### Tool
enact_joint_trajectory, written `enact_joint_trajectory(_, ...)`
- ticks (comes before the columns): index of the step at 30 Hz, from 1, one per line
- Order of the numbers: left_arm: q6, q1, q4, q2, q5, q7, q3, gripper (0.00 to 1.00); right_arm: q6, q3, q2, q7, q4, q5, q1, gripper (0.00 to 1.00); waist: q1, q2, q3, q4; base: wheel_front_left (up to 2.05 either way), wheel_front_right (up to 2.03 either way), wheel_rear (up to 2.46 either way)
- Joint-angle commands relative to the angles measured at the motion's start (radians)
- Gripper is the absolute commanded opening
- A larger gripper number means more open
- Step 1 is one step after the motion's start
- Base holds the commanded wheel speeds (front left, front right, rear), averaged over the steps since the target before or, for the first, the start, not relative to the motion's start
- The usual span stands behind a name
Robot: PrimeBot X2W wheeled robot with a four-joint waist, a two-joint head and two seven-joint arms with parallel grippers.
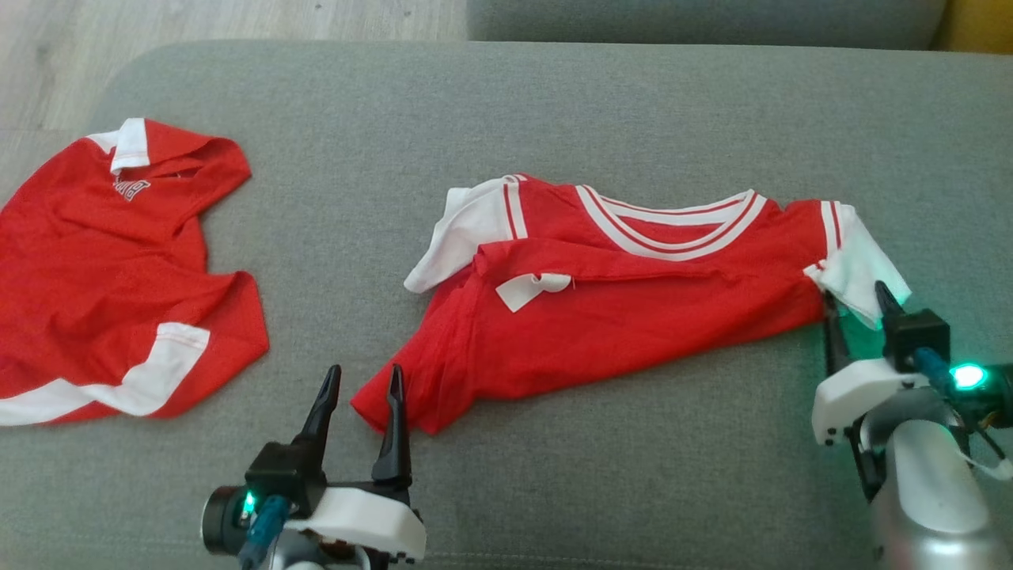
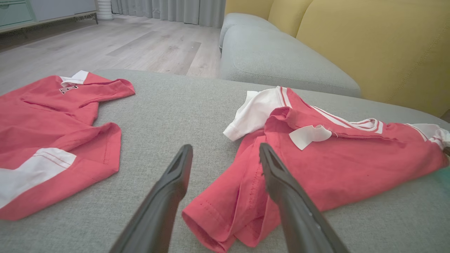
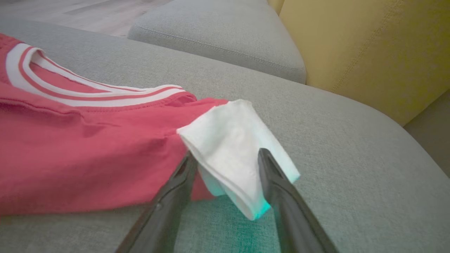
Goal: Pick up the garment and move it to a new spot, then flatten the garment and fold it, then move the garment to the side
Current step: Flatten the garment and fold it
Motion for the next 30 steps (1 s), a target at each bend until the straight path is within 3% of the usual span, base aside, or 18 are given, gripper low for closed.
enact_joint_trajectory(1, 0.001, -0.033, -0.028, -0.005, 0.013, -0.012, 0.026, 1.0, 0.008, 0.007, -0.005, -0.013, -0.013, -0.001, -0.048, 0.07, 0.0, 0.0, 0.001, -0.004, 0.0, 0.0, 0.0)
enact_joint_trajectory(2, 0.002, -0.034, -0.028, -0.005, 0.012, -0.012, 0.025, 1.0, 0.008, -0.001, -0.005, -0.013, -0.008, 0.006, -0.054, 0.0, 0.0, 0.0, 0.001, -0.007, 0.0, 0.0, 0.0)
enact_joint_trajectory(10, 0.008, -0.031, -0.021, -0.005, 0.006, -0.012, 0.02, 1.0, 0.008, -0.003, -0.005, -0.006, -0.003, 0.108, -0.06, 0.0, 0.0, 0.0, -0.015, -0.025, 0.0, 0.0, 0.0)
enact_joint_trajectory(15, 0.012, -0.017, -0.019, -0.005, 0.001, -0.012, 0.023, 1.0, 0.008, 0.105, -0.005, 0.03, -0.05, 0.473, -0.043, 0.0, 0.0, 0.0, -0.037, -0.037, 0.0, 0.0, 0.0)
enact_joint_trajectory(19, 0.014, -0.008, -0.022, -0.005, 0.0, -0.012, 0.025, 1.0, 0.008, 0.18, -0.005, 0.117, -0.208, 0.715, 0.021, 0.0, 0.0, 0.0, -0.047, -0.055, 0.0, 0.0, 0.0)
enact_joint_trajectory(25, 0.013, -0.004, -0.027, -0.005, 0.001, -0.012, 0.028, 1.0, 0.008, 0.116, -0.005, 0.275, -0.441, 0.749, 0.172, 0.0, 0.0, 0.0, -0.043, -0.08, 0.0, 0.0, 0.0)
enact_joint_trajectory(30, 0.01, -0.01, -0.024, -0.005, 0.004, -0.012, 0.033, 1.0, 0.008, 0.038, -0.005, 0.398, -0.508, 0.723, 0.26, 0.0, 0.0, 0.0, -0.031, -0.097, 0.0, 0.0, 0.0)
